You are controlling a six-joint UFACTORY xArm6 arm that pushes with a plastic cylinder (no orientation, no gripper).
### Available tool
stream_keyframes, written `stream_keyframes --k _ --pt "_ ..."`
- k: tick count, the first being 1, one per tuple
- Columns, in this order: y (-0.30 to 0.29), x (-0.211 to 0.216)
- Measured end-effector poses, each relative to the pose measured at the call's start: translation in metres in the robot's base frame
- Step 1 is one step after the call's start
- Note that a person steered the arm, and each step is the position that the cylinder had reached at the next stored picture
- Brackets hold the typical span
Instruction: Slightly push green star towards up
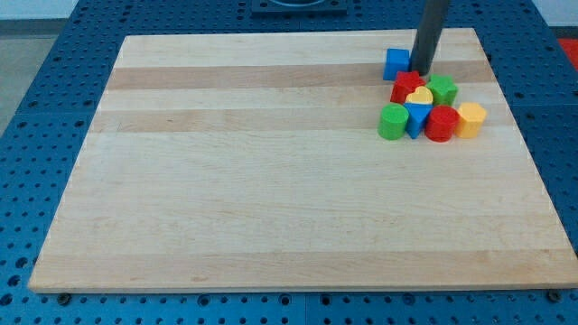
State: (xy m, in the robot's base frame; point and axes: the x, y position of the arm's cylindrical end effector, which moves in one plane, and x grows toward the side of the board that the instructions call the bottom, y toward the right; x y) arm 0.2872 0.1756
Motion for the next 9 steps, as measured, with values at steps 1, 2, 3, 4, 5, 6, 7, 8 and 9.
stream_keyframes --k 1,2,3,4,5,6,7,8,9 --pt "-0.013 -0.01" --pt "0.031 -0.013" --pt "0.097 -0.012" --pt "0.156 -0.001" --pt "0.156 0.0" --pt "0.133 0.039" --pt "0.112 0.083" --pt "0.105 0.108" --pt "0.103 0.109"
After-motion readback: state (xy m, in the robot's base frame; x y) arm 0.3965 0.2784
